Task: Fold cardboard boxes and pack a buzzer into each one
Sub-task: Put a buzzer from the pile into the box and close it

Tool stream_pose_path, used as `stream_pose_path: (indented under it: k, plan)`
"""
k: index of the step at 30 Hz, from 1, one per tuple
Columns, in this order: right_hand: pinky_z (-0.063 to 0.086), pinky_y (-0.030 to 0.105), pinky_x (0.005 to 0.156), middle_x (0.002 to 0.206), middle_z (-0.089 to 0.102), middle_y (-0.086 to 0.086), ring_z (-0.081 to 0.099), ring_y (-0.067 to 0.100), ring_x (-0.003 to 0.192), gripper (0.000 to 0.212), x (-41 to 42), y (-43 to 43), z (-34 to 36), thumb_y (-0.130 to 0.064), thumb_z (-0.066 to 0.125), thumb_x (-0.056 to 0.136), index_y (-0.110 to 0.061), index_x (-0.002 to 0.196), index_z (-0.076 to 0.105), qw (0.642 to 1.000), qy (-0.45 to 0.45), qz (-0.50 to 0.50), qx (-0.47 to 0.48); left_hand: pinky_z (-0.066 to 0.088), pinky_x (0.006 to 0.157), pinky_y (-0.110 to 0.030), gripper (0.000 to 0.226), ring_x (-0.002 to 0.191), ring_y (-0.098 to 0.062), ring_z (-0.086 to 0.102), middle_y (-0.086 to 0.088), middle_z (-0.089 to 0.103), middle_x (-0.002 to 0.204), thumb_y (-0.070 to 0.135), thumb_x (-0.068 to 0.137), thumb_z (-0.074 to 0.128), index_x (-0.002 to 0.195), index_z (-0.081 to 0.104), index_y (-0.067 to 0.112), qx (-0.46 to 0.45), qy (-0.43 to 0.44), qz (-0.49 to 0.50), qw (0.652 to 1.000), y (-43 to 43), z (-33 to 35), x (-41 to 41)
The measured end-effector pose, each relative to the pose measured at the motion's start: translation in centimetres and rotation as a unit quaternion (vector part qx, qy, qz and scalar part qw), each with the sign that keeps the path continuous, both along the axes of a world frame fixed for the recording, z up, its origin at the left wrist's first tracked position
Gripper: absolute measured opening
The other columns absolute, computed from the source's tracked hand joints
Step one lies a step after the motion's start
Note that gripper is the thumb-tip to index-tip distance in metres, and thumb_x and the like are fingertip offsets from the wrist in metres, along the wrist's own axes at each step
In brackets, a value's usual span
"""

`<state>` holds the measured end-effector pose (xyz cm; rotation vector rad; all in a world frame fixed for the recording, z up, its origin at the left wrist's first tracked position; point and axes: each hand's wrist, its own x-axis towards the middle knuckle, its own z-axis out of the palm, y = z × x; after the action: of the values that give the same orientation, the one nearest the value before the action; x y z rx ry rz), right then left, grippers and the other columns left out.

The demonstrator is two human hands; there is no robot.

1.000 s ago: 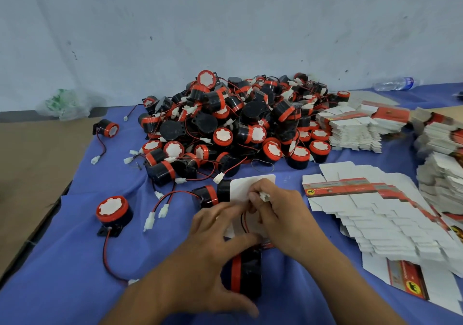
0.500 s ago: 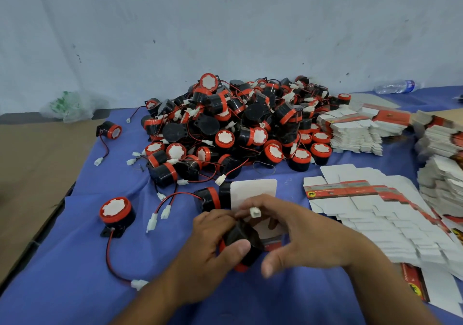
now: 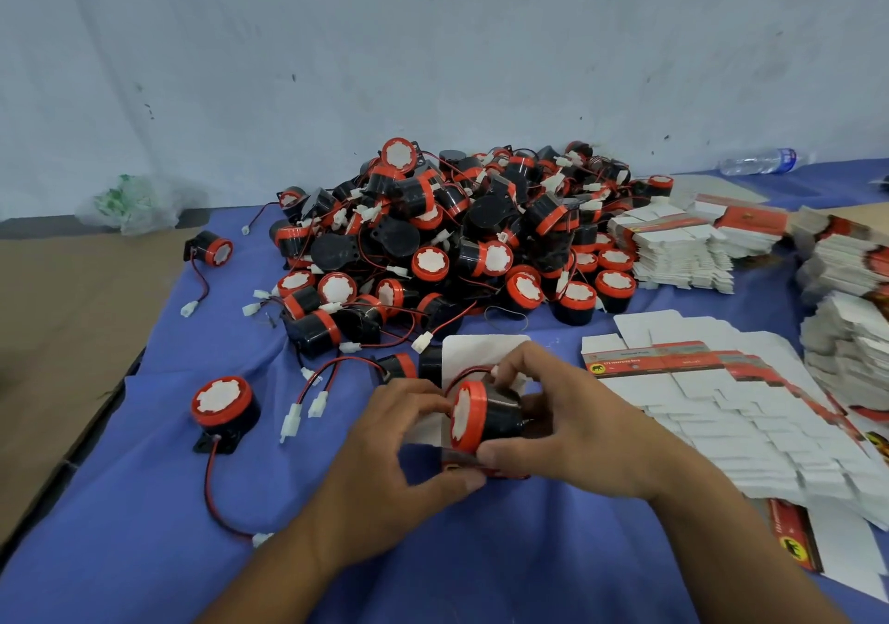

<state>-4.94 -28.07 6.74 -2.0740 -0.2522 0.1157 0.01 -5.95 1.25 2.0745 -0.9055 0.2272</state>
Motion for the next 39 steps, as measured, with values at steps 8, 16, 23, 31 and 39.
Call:
stream_pose_path:
  k: [8,16,23,31,39]
  plan:
    - [0.059,0.039,0.089,0.122,0.067,0.001,0.068,0.022,0.110,0.057,-0.4,0.1,0.1,-0.015,0.083,0.081,-0.034,0.128,0.058,0.994,-0.005,0.036,0.099,0.026,0.098,-0.004,0.052,0.128,0.004,0.029,0.019,0.029,0.142,0.056,0.071,0.079,0.116,0.056,0.049,0.039,0.023,0.032,0.998,0.0,-0.5,0.1]
    - [0.055,0.030,0.089,0.120,0.067,-0.006,0.065,0.019,0.110,0.052,-0.3,0.4,0.1,-0.021,0.085,0.076,-0.031,0.119,0.058,0.993,-0.037,0.022,0.106,0.050,0.092,-0.026,0.070,0.115,-0.004,0.057,0.020,0.056,0.125,0.036,0.079,0.080,0.138,0.042,0.040,-0.031,0.070,0.005,0.997,-0.3,-0.5,-0.1]
    - [0.054,0.039,0.095,0.114,0.068,-0.007,0.065,0.016,0.108,0.043,-0.2,0.5,-0.4,-0.033,0.084,0.080,-0.035,0.118,0.064,0.996,-0.062,-0.022,0.054,0.048,0.075,-0.014,0.076,0.098,0.001,0.062,0.026,0.058,0.112,0.055,0.071,0.078,0.133,0.036,0.048,-0.038,0.075,0.027,0.996,-0.3,-1.2,0.3]
    - [0.051,0.019,0.076,0.098,0.061,-0.021,0.060,0.003,0.093,0.049,0.0,1.6,-1.2,-0.056,0.084,0.063,-0.037,0.095,0.053,0.966,-0.167,-0.192,0.040,0.049,0.069,-0.013,0.060,0.095,0.002,0.062,0.026,0.063,0.106,0.065,0.066,0.075,0.117,0.052,0.043,-0.042,0.064,0.067,0.995,-0.3,-0.8,0.1]
    - [0.038,0.020,0.075,0.094,0.047,-0.008,0.040,0.011,0.089,0.048,1.2,4.5,-3.3,-0.061,0.073,0.072,-0.024,0.088,0.047,0.936,-0.202,-0.180,-0.227,0.048,0.069,-0.019,0.052,0.086,-0.004,0.061,0.018,0.066,0.095,0.061,0.067,0.074,0.107,0.063,0.028,-0.016,0.039,0.075,0.996,-0.8,-0.6,-0.3]
